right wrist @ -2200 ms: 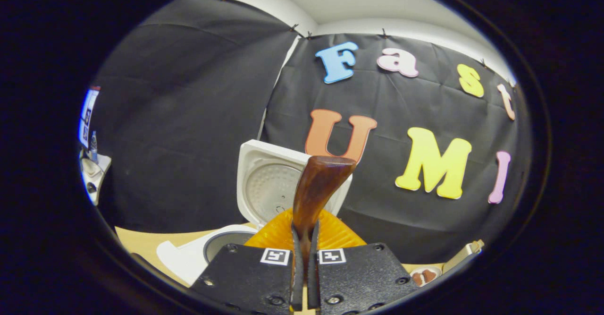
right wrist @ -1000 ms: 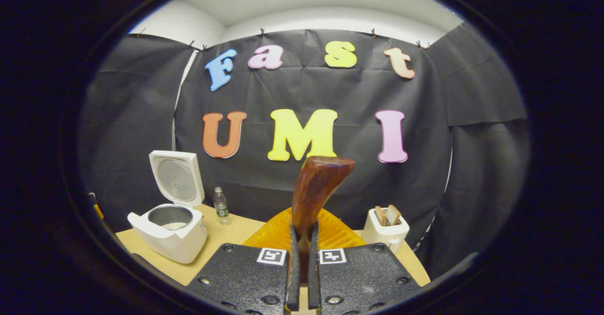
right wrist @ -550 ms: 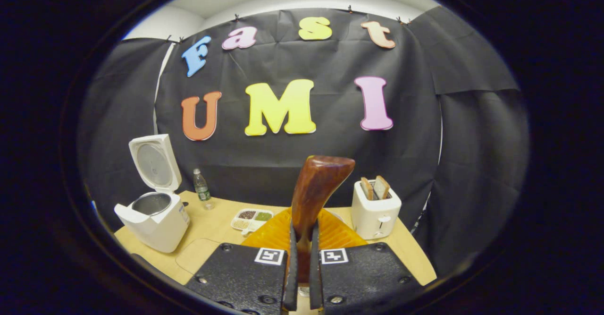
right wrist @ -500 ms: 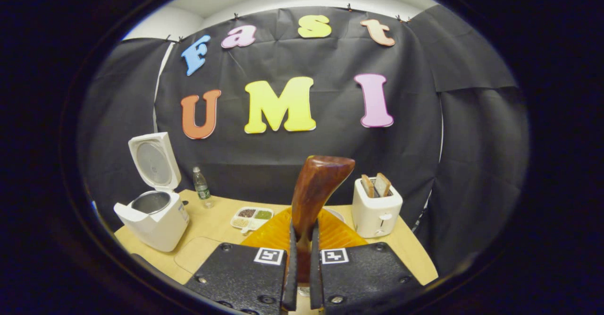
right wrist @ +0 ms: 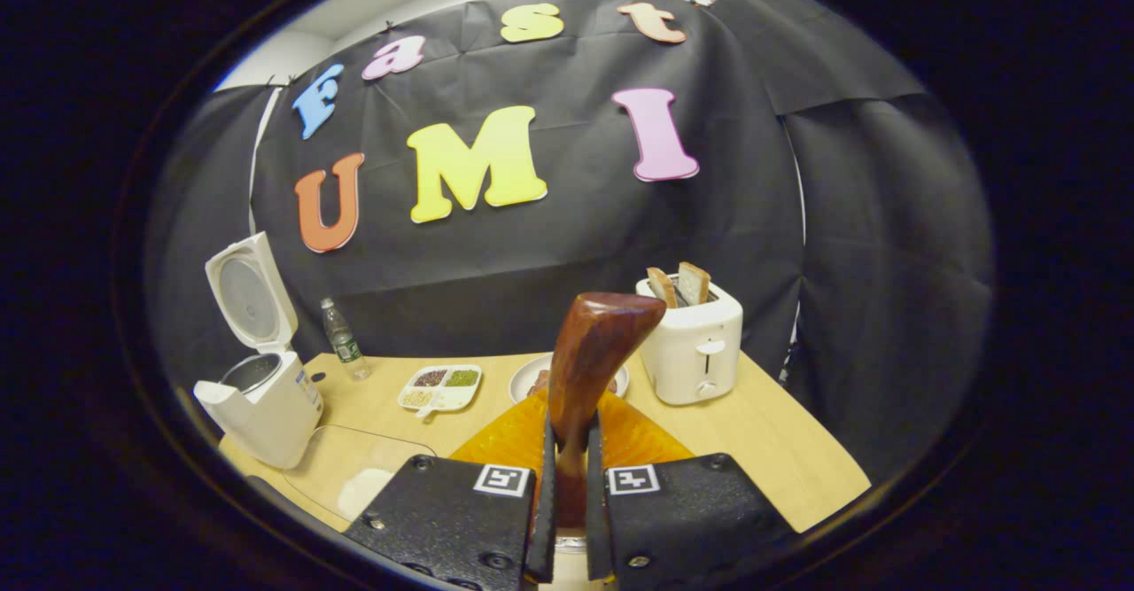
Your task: Close the left gripper, press the button to open the rice cooker; take a wooden spoon from the chopstick holder with the right hand, scoop a spoonful of rice and pour it into the rice cooker, then put the wooden spoon back into the chopstick holder.
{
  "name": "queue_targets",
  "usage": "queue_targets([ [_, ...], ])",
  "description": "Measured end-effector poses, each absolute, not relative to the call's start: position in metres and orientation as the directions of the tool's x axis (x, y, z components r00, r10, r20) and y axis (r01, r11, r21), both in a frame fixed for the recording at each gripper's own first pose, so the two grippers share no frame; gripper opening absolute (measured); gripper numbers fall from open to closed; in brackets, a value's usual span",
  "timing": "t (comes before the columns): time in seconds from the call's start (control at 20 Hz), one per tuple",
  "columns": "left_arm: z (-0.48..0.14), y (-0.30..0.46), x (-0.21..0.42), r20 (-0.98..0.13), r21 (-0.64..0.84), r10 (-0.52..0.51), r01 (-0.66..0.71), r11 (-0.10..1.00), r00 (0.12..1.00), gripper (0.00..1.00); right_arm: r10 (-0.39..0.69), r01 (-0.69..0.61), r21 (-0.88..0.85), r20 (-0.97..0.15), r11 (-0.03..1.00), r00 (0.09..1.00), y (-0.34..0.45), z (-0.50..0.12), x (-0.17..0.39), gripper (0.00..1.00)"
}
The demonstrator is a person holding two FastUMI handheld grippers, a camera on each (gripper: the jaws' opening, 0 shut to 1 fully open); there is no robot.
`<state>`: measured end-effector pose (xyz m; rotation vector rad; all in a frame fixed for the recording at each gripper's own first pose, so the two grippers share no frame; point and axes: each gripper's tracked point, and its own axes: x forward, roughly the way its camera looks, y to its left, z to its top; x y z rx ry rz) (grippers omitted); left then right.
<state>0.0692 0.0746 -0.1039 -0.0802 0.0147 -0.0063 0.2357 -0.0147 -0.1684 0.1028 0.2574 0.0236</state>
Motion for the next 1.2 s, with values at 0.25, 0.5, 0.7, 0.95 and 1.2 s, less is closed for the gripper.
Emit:
queue_targets([
  [0.25,-0.106,0.083,0.076,-0.029,-0.071,0.006,-0.008,0.997,1.000,0.94,-0.059,0.075,0.075,-0.197,0.994,0.979,-0.042,-0.160,0.237,0.77],
  [0.5,-0.101,0.099,0.087,-0.025,-0.088,0.020,-0.022,0.996,0.999,0.94,-0.122,0.124,0.009,-0.129,0.992,0.984,-0.052,-0.129,0.210,0.99],
  [0.7,-0.090,0.123,0.101,-0.029,-0.114,0.032,-0.035,0.993,0.999,0.94,-0.163,0.165,0.026,-0.050,0.986,0.985,-0.055,-0.099,0.176,0.99],
  [0.95,-0.056,0.159,0.122,-0.002,-0.122,0.057,-0.057,0.991,0.998,0.94,-0.128,0.128,-0.003,-0.006,0.992,0.992,-0.043,-0.078,0.142,0.99],
  [1.2,-0.017,0.182,0.152,0.032,-0.186,0.035,-0.029,0.982,0.999,0.94,-0.074,0.071,-0.047,-0.050,0.996,0.996,-0.025,-0.061,0.121,1.00],
])
